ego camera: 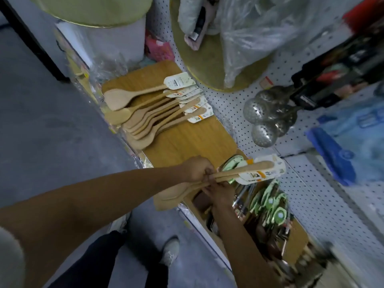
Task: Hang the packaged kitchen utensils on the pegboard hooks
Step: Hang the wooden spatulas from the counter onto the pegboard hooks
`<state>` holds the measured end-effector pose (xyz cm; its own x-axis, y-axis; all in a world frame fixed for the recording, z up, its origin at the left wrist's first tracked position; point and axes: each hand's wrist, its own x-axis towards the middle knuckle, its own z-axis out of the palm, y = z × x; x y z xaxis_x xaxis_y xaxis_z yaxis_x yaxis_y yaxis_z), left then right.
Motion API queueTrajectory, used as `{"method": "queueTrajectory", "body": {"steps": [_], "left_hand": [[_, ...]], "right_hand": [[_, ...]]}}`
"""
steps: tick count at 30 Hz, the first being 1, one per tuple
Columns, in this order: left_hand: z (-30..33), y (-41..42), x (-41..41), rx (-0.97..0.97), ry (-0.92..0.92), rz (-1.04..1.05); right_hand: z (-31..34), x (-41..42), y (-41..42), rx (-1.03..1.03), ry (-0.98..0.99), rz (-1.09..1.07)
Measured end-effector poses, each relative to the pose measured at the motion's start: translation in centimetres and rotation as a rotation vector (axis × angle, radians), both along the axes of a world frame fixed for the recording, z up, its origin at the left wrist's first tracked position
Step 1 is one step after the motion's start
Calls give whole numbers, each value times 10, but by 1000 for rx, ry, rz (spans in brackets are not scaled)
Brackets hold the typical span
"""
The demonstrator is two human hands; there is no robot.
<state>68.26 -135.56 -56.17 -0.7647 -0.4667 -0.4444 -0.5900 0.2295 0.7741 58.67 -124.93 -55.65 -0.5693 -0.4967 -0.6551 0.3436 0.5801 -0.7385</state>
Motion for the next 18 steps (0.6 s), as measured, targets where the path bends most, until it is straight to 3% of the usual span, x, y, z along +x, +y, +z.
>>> {"method": "queueTrajectory", "body": {"steps": [8, 18], "left_hand": [[73, 78, -28, -29, 64, -79], [173, 169, -78, -61, 123, -442]], "right_hand": [[79, -24, 90, -46, -64, -74], [170, -45, 238, -53, 244, -267]]}}
